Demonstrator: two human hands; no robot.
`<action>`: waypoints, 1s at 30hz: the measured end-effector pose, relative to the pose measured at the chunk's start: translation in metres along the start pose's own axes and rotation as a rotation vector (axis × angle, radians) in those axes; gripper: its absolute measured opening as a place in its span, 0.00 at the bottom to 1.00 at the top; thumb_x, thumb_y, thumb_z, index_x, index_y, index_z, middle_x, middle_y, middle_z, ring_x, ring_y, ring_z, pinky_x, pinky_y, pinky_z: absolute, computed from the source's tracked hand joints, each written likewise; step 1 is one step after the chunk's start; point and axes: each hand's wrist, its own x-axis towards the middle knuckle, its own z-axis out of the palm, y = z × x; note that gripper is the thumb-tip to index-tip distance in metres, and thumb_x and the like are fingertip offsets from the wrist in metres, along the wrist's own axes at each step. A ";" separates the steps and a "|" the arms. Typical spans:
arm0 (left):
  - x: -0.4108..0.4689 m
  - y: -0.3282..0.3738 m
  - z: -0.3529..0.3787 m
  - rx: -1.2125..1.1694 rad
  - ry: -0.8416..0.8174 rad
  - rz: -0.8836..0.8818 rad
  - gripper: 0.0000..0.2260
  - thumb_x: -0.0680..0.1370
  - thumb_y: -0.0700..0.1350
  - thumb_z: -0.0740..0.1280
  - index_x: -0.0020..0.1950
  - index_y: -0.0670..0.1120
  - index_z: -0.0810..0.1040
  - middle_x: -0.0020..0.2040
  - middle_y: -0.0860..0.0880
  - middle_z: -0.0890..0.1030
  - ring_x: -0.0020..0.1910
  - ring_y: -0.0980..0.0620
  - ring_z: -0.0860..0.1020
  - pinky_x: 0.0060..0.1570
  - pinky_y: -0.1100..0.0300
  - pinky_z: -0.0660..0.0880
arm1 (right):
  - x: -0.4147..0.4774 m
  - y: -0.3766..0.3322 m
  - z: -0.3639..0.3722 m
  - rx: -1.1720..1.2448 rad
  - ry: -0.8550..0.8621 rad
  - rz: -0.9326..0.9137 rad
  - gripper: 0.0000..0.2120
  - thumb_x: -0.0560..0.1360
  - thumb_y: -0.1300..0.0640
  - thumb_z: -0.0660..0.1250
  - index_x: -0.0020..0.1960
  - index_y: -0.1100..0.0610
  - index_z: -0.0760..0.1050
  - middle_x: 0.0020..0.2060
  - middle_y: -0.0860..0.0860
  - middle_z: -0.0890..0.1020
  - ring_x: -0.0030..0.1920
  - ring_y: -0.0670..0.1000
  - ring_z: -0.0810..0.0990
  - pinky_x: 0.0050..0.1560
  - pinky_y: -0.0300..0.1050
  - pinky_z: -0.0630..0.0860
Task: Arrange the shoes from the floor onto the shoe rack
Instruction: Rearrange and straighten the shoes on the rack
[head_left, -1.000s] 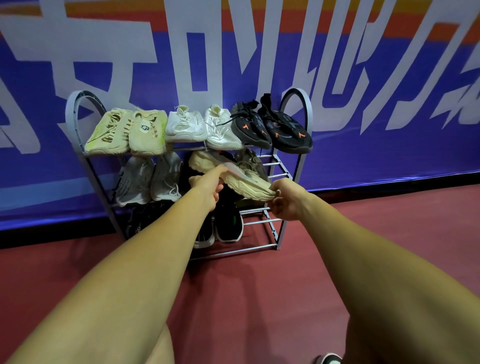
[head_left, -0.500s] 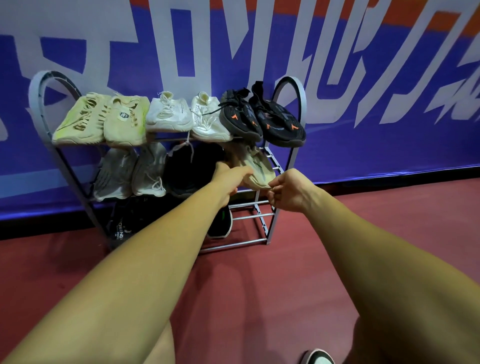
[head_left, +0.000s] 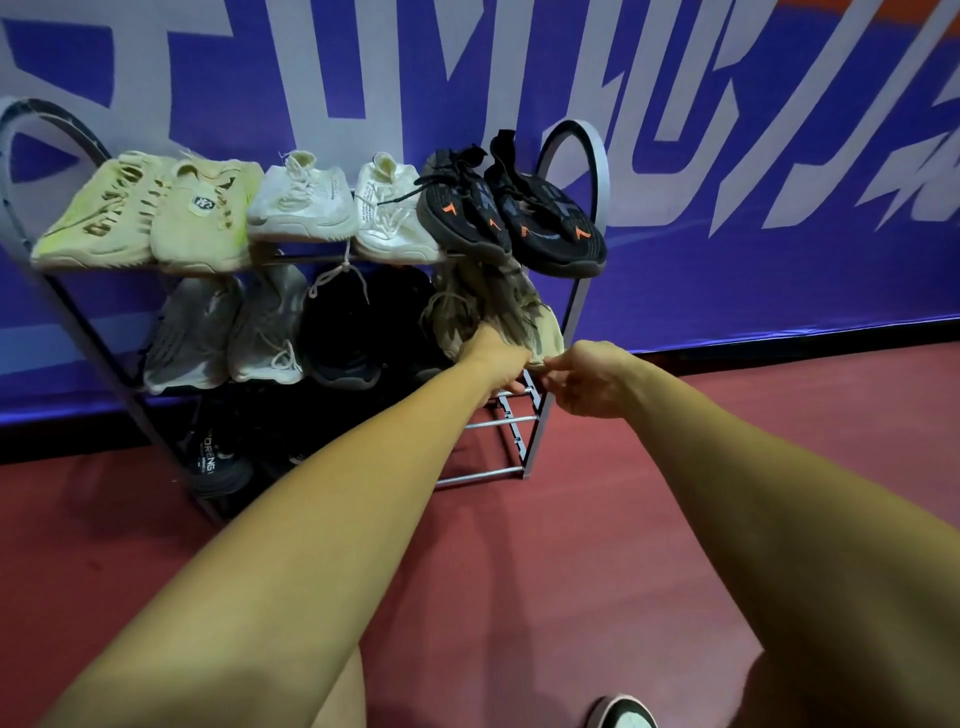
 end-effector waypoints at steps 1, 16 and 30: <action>0.003 -0.001 0.002 -0.004 0.020 -0.002 0.19 0.77 0.40 0.65 0.67 0.46 0.66 0.62 0.43 0.78 0.31 0.48 0.81 0.15 0.70 0.61 | 0.002 0.002 0.001 -0.030 0.019 0.005 0.07 0.80 0.66 0.60 0.51 0.64 0.77 0.35 0.54 0.77 0.32 0.45 0.70 0.34 0.37 0.66; 0.026 -0.007 0.006 0.032 0.024 0.084 0.15 0.73 0.40 0.71 0.57 0.51 0.72 0.52 0.46 0.82 0.32 0.49 0.84 0.47 0.52 0.82 | 0.017 0.000 0.007 -0.164 0.275 -0.114 0.11 0.79 0.62 0.67 0.59 0.66 0.78 0.35 0.54 0.77 0.28 0.46 0.72 0.18 0.32 0.64; -0.008 -0.020 -0.017 0.318 -0.082 0.172 0.11 0.75 0.39 0.68 0.57 0.42 0.75 0.37 0.52 0.73 0.33 0.54 0.71 0.33 0.61 0.68 | -0.010 0.003 -0.004 -0.292 0.068 -0.064 0.09 0.79 0.57 0.64 0.58 0.59 0.74 0.30 0.52 0.74 0.32 0.48 0.75 0.32 0.38 0.68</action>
